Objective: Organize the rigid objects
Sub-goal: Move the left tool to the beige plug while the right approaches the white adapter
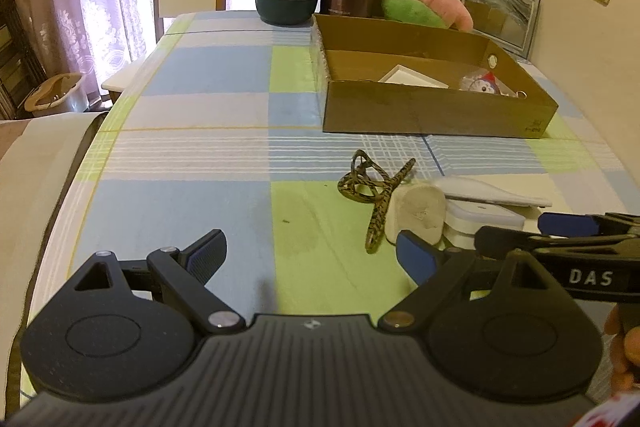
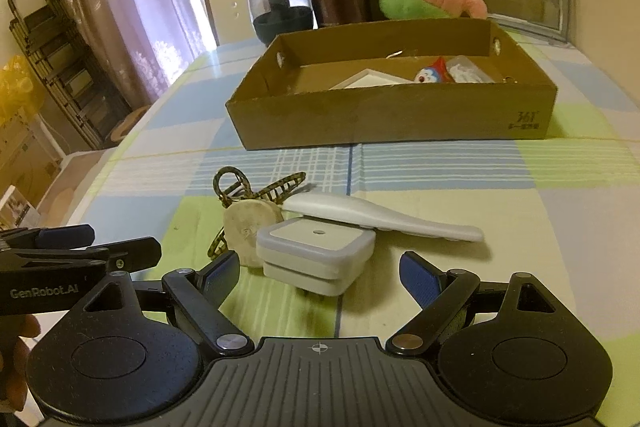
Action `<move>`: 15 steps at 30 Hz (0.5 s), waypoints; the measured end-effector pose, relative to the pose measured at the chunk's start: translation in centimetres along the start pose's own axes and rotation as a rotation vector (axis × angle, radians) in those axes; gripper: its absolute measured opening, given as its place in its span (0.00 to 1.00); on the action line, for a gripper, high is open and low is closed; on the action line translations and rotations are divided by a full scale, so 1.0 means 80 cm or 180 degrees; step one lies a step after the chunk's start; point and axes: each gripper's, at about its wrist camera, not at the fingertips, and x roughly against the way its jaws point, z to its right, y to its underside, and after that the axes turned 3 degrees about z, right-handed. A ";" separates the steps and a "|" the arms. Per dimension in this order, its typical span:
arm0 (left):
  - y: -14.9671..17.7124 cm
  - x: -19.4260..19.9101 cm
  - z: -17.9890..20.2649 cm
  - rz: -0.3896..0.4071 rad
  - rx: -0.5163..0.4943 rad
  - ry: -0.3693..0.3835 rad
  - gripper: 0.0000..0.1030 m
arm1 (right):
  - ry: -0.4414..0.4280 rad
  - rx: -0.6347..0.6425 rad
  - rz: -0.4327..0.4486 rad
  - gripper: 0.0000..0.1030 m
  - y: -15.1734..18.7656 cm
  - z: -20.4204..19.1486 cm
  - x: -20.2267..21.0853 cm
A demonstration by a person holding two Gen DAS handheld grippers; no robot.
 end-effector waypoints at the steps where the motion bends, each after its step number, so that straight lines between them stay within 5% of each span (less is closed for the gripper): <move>1: 0.000 -0.001 -0.001 0.0001 0.0003 0.0007 0.87 | 0.0014 0.0011 -0.0010 0.82 0.000 -0.001 -0.004; 7: 0.003 -0.008 -0.007 0.0022 0.0023 0.0054 0.87 | 0.0026 0.0078 -0.0004 0.82 -0.003 -0.008 -0.022; 15: 0.005 -0.015 -0.013 0.0005 0.0095 0.0111 0.87 | 0.0093 0.0119 -0.0073 0.69 -0.008 -0.007 -0.042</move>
